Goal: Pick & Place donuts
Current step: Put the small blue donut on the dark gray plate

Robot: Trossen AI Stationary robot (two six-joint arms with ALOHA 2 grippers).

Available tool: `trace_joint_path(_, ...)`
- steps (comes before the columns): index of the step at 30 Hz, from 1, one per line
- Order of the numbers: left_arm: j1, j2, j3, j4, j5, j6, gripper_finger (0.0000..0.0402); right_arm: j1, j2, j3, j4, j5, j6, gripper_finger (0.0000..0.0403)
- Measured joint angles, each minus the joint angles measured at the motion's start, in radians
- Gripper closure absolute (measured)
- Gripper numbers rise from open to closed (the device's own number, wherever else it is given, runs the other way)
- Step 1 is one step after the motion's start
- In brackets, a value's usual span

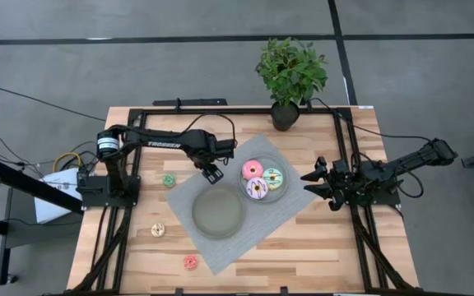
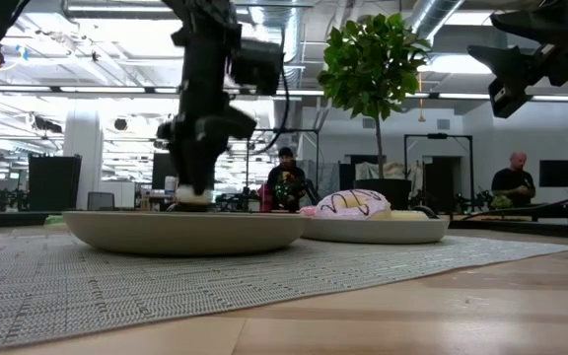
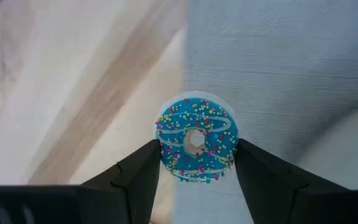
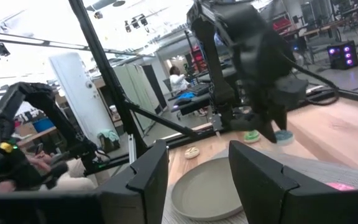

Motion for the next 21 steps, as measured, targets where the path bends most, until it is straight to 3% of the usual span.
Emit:
trace_joint_path(5,-0.078,-0.001,0.062,0.028,0.134,-0.056,0.0207,0.000,0.000,0.000,0.000,0.000,0.003,0.0241)
trace_joint_path(9,-0.161,0.000,0.065,0.097,0.167,-0.115,0.0207,0.000,0.000,0.000,-0.001,0.000,0.016,0.0241)
trace_joint_path(21,-0.305,0.007,0.065,0.147,0.067,-0.258,0.0207,0.000,0.000,0.000,-0.001,0.000,0.017,0.0242)
